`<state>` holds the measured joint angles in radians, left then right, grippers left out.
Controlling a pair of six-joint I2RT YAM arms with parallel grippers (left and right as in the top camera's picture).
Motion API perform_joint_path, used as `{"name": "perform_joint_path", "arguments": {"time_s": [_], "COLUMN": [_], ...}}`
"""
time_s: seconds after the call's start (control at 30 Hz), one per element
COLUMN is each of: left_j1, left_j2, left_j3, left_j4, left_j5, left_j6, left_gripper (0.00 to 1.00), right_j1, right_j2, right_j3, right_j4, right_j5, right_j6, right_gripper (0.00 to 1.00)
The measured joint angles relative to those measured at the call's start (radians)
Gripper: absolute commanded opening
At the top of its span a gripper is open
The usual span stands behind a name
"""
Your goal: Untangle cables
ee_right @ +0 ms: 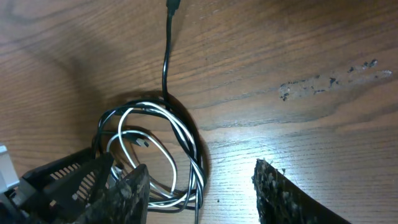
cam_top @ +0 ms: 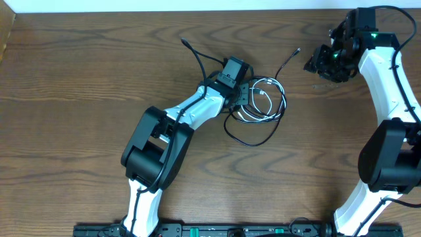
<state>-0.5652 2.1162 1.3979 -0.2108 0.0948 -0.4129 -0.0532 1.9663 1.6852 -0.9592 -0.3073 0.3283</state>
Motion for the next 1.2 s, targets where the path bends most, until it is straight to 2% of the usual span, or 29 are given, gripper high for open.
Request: {"name": "perform_joint_path", "arguments": {"time_s": [0.1,0.27,0.37,0.5,0.53,0.57,0.63,0.77,1.0,1.2], "left_j1": [-0.011,-0.046,-0.066,-0.077,-0.077,-0.077,-0.077,-0.074,-0.069,-0.037], "left_j2": [0.010,0.016,0.016,0.016,0.016,0.013,-0.003,-0.146,-0.575,-0.666], "left_j3": [0.001,0.005,0.007,0.007,0.009,0.009,0.008,-0.001,0.005,0.005], "left_j4": [0.002,-0.006,-0.023,-0.041,-0.048,-0.055,-0.095,-0.171,-0.201,-0.203], "left_j5": [-0.016,-0.042,-0.075,-0.098,-0.101,-0.101,-0.101,-0.069,0.018,0.042], "left_j6": [0.000,0.004,0.005,0.016,0.025,0.029,0.038,0.071,0.096,0.097], "left_gripper": [0.41,0.27,0.08,0.07,0.07,0.08,0.08,0.07,0.07,0.07], "right_j1": [0.000,0.000,0.000,0.000,0.000,0.000,0.000,0.000,0.000,0.000], "right_j2": [0.000,0.000,0.000,0.000,0.000,0.000,0.000,0.000,-0.005,-0.032], "right_j3": [0.000,0.000,0.000,0.000,0.000,0.000,0.000,0.000,0.000,0.000], "right_j4": [0.000,0.000,0.000,0.000,-0.002,-0.002,-0.007,-0.010,0.011,0.002], "right_j5": [0.000,0.000,0.000,0.000,0.000,0.000,-0.002,-0.045,-0.278,-0.495], "right_j6": [0.000,0.000,0.000,0.000,-0.001,-0.004,-0.010,-0.052,-0.182,-0.305], "right_gripper": [0.51,0.52,0.52,0.49,0.44,0.35,0.29,0.29,0.37,0.39]}}
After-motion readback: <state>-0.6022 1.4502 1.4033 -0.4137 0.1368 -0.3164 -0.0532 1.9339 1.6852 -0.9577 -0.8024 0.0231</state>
